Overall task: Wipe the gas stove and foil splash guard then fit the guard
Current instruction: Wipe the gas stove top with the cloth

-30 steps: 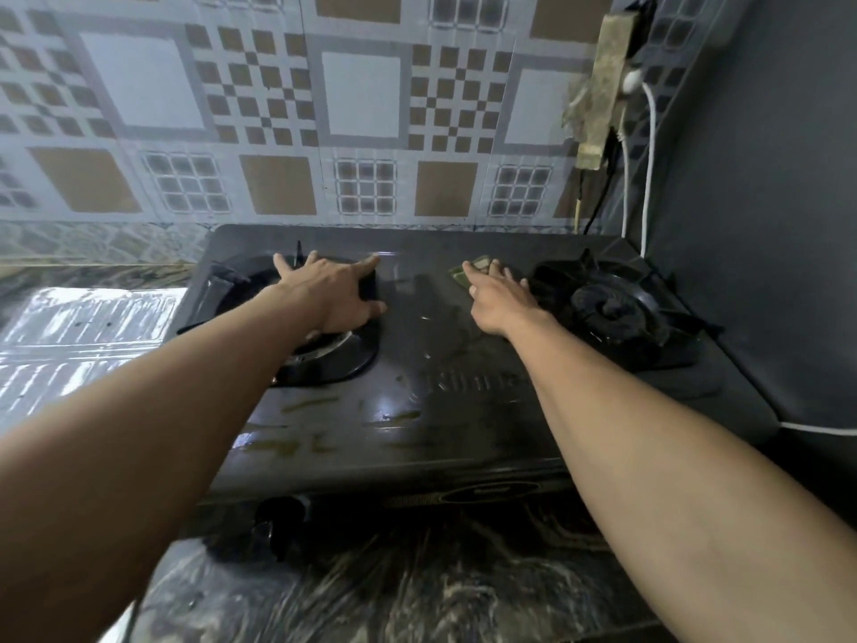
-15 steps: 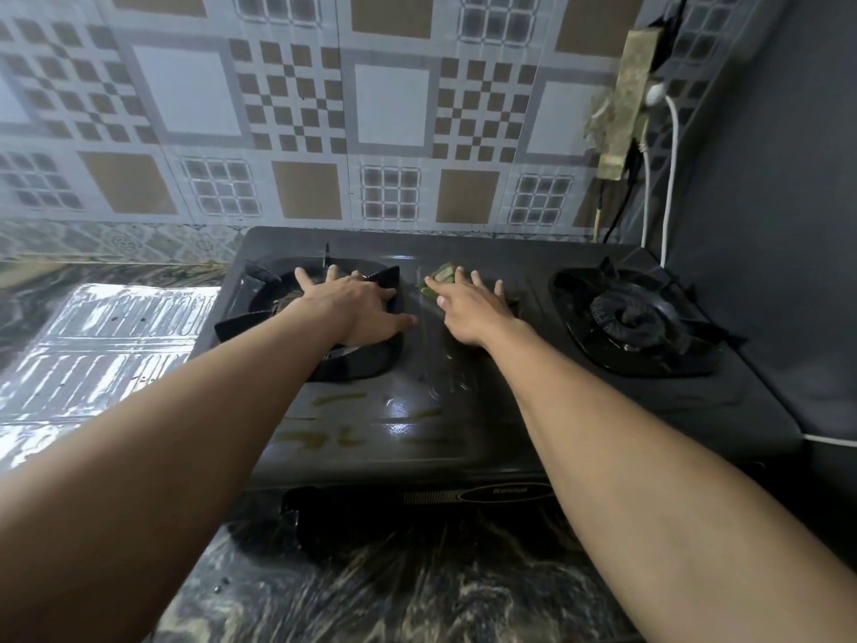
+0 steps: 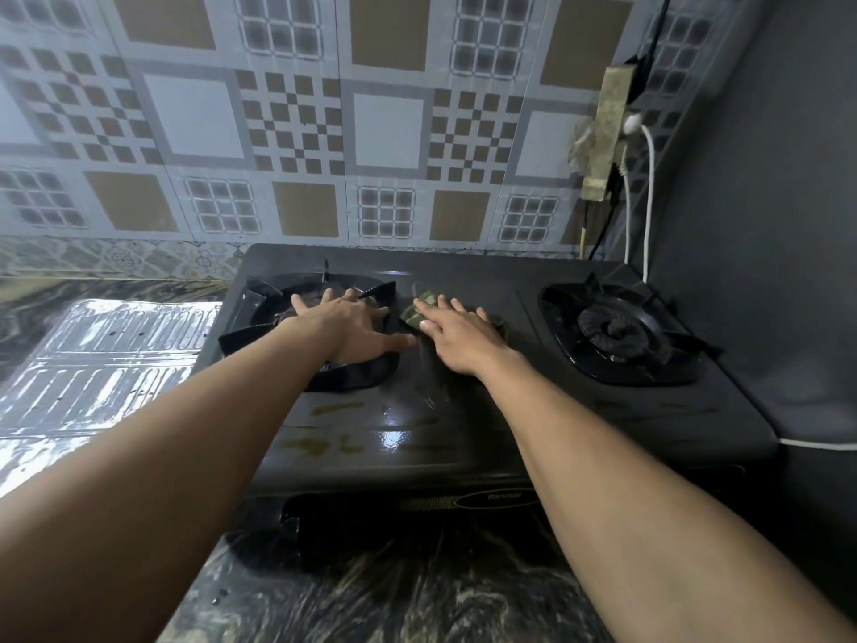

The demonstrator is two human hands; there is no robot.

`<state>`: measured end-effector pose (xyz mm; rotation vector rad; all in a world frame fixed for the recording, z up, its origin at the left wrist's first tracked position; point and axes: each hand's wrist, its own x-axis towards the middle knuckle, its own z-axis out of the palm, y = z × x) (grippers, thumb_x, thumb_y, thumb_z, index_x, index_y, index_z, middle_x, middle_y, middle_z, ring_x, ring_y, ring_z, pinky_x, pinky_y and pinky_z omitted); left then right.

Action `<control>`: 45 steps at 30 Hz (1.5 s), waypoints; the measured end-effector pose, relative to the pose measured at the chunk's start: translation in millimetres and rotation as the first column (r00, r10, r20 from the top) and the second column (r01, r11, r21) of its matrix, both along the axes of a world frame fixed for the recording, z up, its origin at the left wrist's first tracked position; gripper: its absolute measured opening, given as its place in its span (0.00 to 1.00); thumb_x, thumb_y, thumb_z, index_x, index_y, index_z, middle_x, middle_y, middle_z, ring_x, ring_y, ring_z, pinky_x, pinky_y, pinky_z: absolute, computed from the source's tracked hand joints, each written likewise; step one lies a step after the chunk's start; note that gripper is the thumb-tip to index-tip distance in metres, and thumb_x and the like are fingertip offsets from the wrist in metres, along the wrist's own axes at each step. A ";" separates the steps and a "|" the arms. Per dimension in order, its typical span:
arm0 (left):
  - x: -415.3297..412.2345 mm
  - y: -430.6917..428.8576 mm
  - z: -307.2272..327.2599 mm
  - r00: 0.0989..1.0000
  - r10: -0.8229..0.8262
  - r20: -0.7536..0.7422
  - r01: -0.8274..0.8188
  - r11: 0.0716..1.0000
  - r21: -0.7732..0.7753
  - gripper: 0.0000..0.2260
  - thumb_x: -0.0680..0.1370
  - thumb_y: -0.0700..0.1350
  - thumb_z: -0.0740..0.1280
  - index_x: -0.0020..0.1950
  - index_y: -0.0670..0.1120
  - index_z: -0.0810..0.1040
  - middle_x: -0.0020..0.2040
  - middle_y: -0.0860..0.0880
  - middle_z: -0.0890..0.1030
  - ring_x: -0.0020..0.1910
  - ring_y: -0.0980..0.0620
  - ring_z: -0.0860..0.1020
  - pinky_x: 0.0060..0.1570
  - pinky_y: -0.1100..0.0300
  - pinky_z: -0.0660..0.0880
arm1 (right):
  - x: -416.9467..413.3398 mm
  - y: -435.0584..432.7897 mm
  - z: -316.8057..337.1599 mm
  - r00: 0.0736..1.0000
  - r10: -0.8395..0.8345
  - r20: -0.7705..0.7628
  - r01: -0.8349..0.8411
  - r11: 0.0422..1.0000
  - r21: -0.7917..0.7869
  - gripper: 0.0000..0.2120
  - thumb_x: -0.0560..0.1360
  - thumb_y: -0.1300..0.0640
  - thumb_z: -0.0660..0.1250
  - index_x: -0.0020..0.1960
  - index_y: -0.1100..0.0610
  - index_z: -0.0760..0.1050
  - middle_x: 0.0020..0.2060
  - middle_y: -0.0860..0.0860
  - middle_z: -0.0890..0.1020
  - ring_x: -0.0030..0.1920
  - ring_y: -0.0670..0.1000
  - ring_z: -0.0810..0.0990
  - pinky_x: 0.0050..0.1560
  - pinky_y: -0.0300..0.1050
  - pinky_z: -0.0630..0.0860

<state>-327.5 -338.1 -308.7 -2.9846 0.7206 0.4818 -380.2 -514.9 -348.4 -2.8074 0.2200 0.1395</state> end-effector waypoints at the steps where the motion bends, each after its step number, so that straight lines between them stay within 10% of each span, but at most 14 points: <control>1: -1.3 1.2 -0.2 1.000 -0.013 0.006 0.013 1.000 0.007 0.44 0.67 0.81 0.51 0.79 0.62 0.56 0.82 0.50 0.49 0.80 0.41 0.46 0.71 0.27 0.43 | -1.4 1.8 -0.5 1.000 0.003 -0.007 -0.003 1.000 -0.006 0.23 0.86 0.49 0.49 0.80 0.42 0.53 0.80 0.52 0.52 0.80 0.55 0.49 0.77 0.60 0.43; 30: -58.7 -7.5 -25.3 0.973 0.059 0.225 -0.050 0.998 -0.046 0.38 0.73 0.73 0.59 0.79 0.65 0.50 0.81 0.44 0.52 0.79 0.38 0.50 0.68 0.24 0.49 | -58.9 -38.7 -0.3 0.981 -0.060 -0.185 0.044 0.995 -0.087 0.31 0.80 0.32 0.38 0.80 0.41 0.39 0.79 0.54 0.35 0.79 0.55 0.35 0.75 0.60 0.33; 45: -59.2 -5.1 -17.6 0.981 0.005 0.194 -0.006 1.000 0.005 0.36 0.74 0.73 0.58 0.79 0.63 0.53 0.79 0.43 0.58 0.79 0.35 0.51 0.68 0.23 0.45 | -78.5 -58.4 -3.0 0.975 -0.221 -0.016 0.221 0.975 0.002 0.26 0.85 0.49 0.48 0.81 0.54 0.49 0.80 0.53 0.54 0.79 0.55 0.49 0.76 0.63 0.41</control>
